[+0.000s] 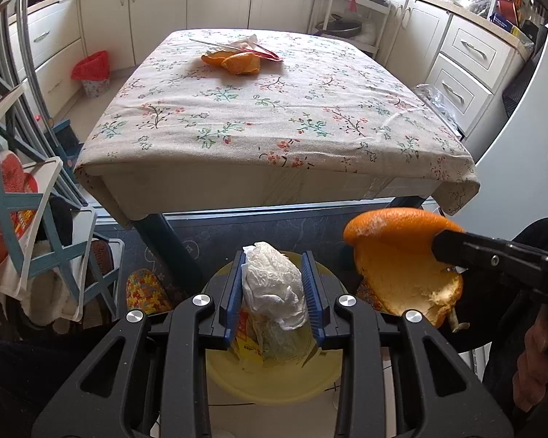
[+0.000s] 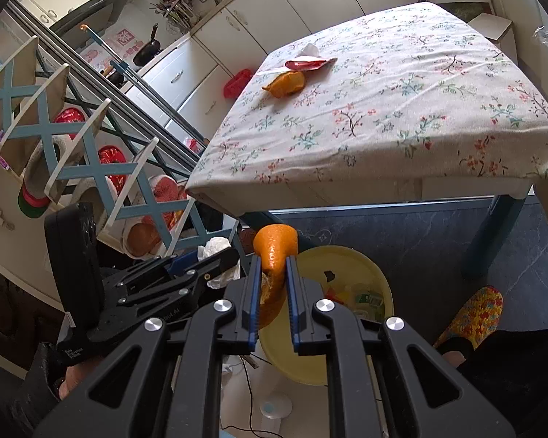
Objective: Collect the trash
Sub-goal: 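Carry tissue and peel over the bucket and open the left tool, then open the right tool to drop the orange peel into the bucket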
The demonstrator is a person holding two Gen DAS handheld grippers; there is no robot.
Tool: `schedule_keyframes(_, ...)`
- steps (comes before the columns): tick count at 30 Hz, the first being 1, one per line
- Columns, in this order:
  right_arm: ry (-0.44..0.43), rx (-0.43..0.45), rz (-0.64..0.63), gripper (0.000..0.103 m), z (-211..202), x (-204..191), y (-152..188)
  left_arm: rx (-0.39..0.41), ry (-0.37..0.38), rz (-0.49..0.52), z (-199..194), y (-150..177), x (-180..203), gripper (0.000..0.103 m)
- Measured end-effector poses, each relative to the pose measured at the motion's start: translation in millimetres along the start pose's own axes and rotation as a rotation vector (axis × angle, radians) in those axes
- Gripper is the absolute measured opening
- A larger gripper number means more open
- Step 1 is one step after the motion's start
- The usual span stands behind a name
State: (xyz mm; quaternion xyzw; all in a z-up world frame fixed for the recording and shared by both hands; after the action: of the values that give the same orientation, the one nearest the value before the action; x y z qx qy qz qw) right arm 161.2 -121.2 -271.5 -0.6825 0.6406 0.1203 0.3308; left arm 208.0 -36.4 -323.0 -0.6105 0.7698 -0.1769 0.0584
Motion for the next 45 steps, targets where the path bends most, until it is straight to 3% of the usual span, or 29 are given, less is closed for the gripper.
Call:
schedule_keyframes(7,0.007,-0.014,0.005,0.014,2.3,2.0,4.6,-0.019,0.005,-0.003,2.6,4.1,-0.8,0.033)
schedule_keyframes(17,0.016,-0.03,0.006,0.015,6.9,0.9,8.5,-0.023,-0.003,-0.014,1.6,5.9,-3.1,0.051)
schedule_keyframes(28,0.02,-0.038,-0.003,0.015,8.7,-1.0,11.4,-0.003,-0.01,-0.033,-3.7,3.9,-7.2,0.054)
schedule_keyframes(36,0.016,-0.041,-0.005,0.027,10.6,-4.1,12.5,0.009,-0.016,-0.041,-6.6,3.3,-10.5,0.057)
schedule_keyframes(45,0.013,-0.036,0.001,0.029,9.5,-3.2,12.3,0.015,-0.027,-0.043,-7.4,3.2,-11.8,0.061)
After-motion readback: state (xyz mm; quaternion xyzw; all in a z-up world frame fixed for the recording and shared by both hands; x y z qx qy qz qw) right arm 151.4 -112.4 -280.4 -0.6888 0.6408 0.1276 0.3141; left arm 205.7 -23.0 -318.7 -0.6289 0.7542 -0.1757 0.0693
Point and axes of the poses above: each gripper's, at about its wrist camera, not at the fingertips, and z roughly the way its jaws point, x to its right, y to its underside, the point moved 10 cm from there along z, roughly the way its jaws point, and after that the axes turned 14 degrees about -x, right-handed, at the moved point
